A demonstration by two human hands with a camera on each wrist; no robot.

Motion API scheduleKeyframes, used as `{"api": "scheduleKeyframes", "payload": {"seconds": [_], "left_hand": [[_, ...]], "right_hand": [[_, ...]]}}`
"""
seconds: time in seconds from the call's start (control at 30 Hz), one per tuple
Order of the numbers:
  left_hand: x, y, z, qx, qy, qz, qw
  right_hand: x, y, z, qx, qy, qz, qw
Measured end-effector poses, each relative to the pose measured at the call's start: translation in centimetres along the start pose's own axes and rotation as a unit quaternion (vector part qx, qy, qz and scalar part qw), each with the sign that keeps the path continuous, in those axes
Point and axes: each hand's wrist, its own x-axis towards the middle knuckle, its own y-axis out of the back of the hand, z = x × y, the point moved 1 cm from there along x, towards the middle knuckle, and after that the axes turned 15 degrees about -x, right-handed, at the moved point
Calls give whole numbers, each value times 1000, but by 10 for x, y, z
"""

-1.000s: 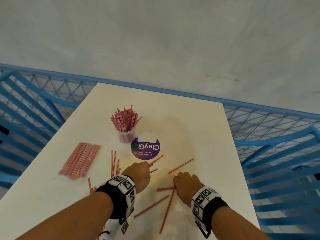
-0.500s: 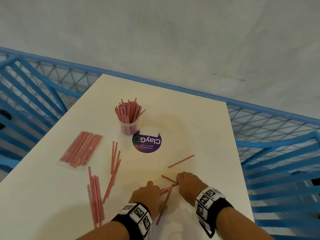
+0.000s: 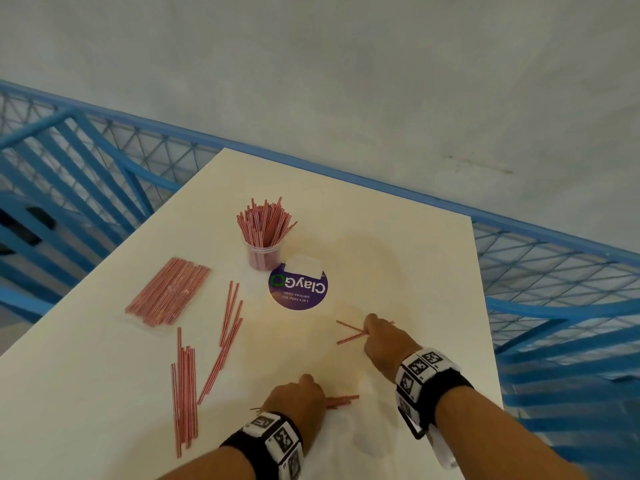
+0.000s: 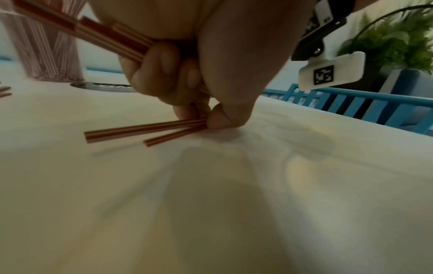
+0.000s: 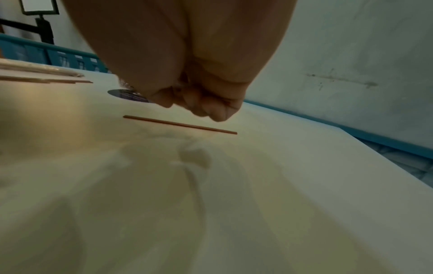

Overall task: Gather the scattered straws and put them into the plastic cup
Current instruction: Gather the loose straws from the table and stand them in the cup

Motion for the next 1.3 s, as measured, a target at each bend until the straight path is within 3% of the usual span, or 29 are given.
{"api": "scheduleKeyframes", "payload": {"seconds": [0.27,0.6,0.77,0.9,1.0,1.07,1.13,1.3], "left_hand": [[3,-9,-6,84,-58,-13,995],[-2,7,-10,57,-59,2,997],[-3,29,-17,-101,28,52,993],[-5,53,-32,-249,34,120,960],[-4,62,-42,-386,17,144,911],[-5,66,-46,-460,10,152,875],[-8,70,-48,-525,0,147,838],[-18,84,-50,-560,-33,176,809]], "right_hand": [[12,-8,3,-71,56,-33,995],[-4,-19,-12,-55,-20,-48,997],[-14,-9,-8,69,-89,-30,993],[-24,-8,-14,192,-89,15,977],[-33,-5,-32,221,-58,43,973],[-44,2,-48,323,-53,45,944],[-54,9,-63,457,-67,25,886],[-72,38,-97,639,-93,11,764]]}}
